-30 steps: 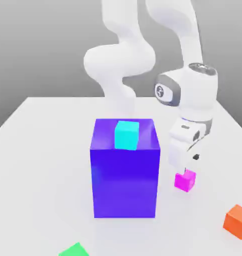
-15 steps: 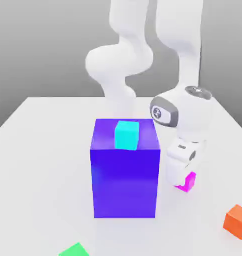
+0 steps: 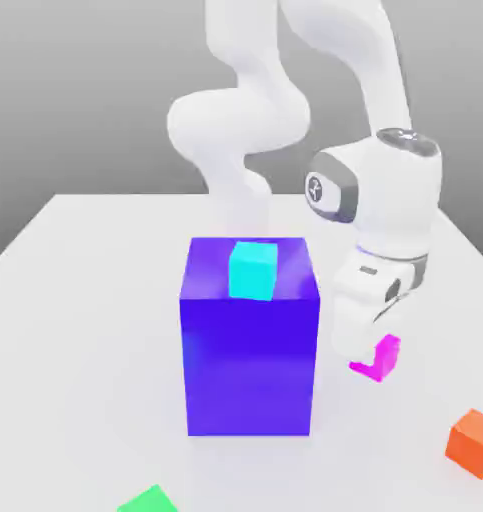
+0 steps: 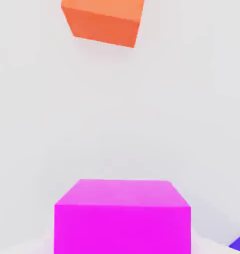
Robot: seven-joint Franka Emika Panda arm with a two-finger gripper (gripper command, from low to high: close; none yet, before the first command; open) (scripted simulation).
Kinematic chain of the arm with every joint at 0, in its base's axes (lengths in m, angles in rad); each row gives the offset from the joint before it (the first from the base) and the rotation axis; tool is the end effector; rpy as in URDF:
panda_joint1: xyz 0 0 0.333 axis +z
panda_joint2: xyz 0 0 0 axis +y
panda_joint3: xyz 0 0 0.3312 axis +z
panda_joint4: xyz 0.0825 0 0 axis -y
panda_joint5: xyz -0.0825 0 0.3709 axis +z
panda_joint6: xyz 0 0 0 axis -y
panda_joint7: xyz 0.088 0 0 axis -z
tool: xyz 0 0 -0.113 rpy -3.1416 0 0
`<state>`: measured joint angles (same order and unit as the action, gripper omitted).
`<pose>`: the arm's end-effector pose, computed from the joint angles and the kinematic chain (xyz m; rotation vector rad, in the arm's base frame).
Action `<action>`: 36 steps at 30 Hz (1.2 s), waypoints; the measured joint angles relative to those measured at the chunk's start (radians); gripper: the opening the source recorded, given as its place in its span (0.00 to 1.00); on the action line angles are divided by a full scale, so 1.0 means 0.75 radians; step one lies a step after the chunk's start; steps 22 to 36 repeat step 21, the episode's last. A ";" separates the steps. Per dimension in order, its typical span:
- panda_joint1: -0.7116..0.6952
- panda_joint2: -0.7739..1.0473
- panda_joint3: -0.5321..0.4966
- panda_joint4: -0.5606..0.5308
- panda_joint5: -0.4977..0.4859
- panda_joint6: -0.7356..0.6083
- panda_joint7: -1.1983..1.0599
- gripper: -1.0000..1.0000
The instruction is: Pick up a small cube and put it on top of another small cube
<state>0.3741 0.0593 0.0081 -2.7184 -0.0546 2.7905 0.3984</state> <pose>0.3707 0.1516 0.2296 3.1286 0.0547 0.0296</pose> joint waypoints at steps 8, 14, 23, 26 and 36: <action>-0.287 0.185 -0.156 0.365 0.092 -0.216 -0.332 0.00; -0.484 0.283 -0.245 0.586 0.179 -0.332 -0.591 0.00; -0.525 0.441 -0.210 0.609 0.232 -0.196 -0.657 1.00; -0.525 0.441 -0.210 0.609 0.232 -0.196 -0.657 1.00; -0.525 0.441 -0.210 0.609 0.232 -0.196 -0.657 1.00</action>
